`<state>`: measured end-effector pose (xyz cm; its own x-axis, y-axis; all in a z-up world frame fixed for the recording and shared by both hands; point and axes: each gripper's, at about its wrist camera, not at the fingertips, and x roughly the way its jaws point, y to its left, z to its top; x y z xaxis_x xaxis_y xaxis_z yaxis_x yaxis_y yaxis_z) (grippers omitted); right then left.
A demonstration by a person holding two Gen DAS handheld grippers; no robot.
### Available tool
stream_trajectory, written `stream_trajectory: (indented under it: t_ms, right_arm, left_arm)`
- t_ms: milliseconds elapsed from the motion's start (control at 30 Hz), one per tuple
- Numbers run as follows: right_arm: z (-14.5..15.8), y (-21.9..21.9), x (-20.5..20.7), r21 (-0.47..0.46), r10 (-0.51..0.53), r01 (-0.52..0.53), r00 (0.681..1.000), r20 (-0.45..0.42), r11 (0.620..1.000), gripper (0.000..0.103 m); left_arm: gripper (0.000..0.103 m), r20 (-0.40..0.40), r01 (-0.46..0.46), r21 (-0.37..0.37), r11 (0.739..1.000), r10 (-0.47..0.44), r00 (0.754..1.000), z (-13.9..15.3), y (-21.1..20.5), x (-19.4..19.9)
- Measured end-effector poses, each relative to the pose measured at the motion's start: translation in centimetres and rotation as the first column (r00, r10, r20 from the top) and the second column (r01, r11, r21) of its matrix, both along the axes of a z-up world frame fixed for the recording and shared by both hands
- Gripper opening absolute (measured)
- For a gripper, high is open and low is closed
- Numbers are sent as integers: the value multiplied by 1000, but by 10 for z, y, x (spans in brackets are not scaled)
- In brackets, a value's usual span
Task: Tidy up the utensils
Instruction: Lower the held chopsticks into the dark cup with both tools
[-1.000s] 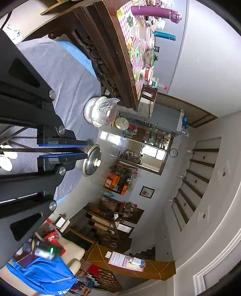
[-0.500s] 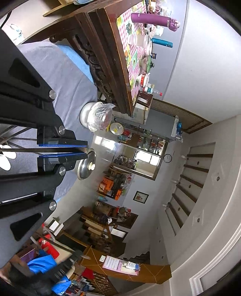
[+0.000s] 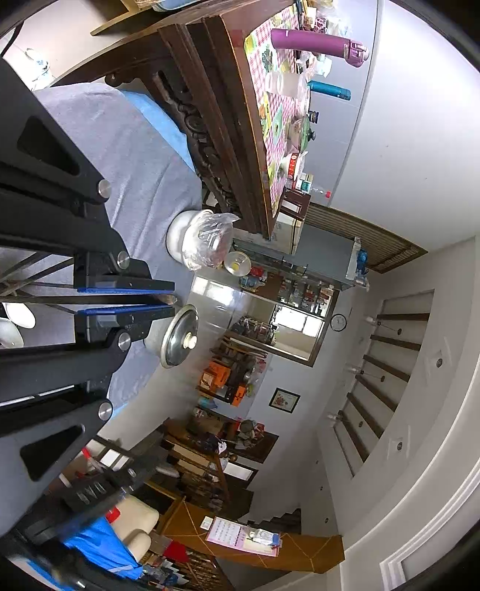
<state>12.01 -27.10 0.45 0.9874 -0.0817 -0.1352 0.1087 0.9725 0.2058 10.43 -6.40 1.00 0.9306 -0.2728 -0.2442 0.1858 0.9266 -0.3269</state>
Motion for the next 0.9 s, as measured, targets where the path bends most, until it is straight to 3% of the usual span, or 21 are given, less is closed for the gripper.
stream_trajectory:
  t_ms: [267, 667, 900]
  right_arm:
    - [-37, -5, -10, 11, 32, -31, 996, -83, 999, 6]
    - [-45, -10, -36, 75, 118, -109, 985, -126, 991, 7]
    - [-47, -24, -51, 170, 184, -162, 976, -119, 972, 12]
  left_arm:
    - [6, -19, 14, 12, 1000, -13, 1000, -12, -3, 3]
    - [6, -28, 72, 19, 997, -72, 997, -8, 0, -5]
    - [10, -22, 90, 12, 996, -89, 996, 1, 10, -11]
